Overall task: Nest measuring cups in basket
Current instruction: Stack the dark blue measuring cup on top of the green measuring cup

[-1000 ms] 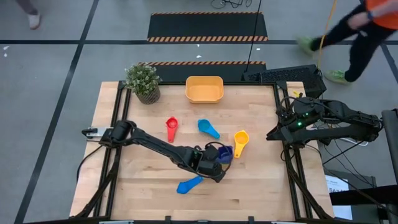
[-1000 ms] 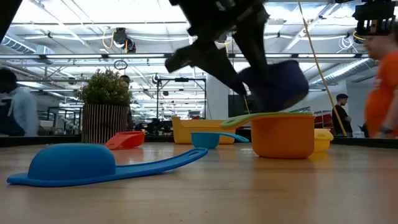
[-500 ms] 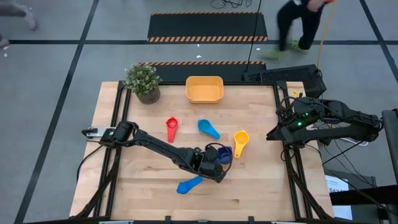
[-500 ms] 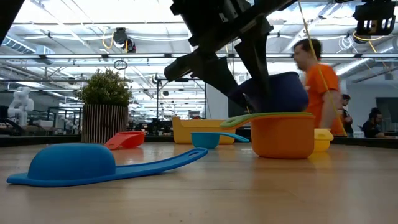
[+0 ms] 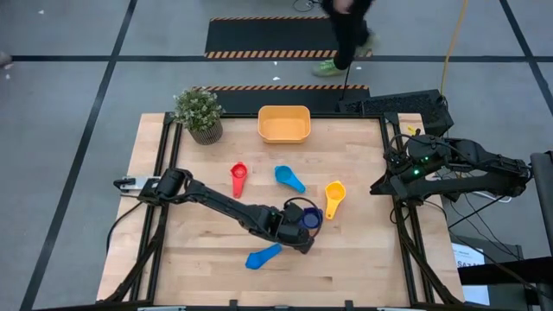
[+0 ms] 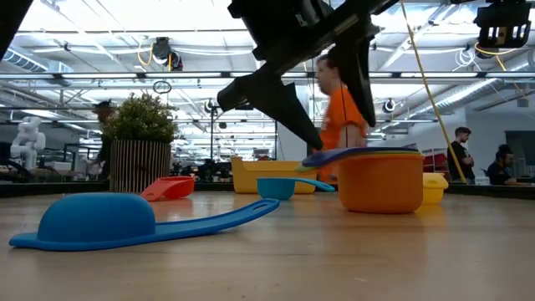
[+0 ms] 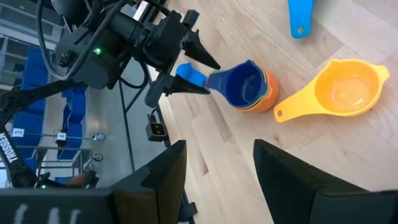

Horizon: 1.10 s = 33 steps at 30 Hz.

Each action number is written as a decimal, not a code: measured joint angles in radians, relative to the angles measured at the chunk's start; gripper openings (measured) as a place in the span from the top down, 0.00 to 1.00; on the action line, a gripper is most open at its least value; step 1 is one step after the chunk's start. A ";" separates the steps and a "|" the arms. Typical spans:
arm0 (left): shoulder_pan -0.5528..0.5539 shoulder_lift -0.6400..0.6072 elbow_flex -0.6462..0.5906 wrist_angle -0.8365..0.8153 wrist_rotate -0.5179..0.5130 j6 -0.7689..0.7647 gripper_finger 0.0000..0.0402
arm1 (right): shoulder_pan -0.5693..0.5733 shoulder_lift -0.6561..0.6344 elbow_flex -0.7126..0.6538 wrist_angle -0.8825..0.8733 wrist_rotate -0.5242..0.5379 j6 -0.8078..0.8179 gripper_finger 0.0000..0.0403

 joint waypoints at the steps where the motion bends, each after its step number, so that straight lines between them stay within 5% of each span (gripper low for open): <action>1: 0.001 0.000 0.000 0.001 0.033 -0.022 0.33 | 0.000 0.000 0.000 0.000 0.000 -0.003 0.55; 8: 0.013 -0.004 0.000 -0.001 0.203 -0.132 0.31 | 0.000 0.000 0.000 0.000 0.000 -0.017 0.55; 23: 0.072 -0.047 0.000 0.007 0.231 -0.097 0.31 | 0.000 0.000 0.000 -0.003 -0.006 -0.005 0.55; 33: 0.105 -0.144 0.002 -0.228 0.243 -0.038 0.31 | 0.000 0.000 0.000 -0.057 -0.010 -0.004 0.55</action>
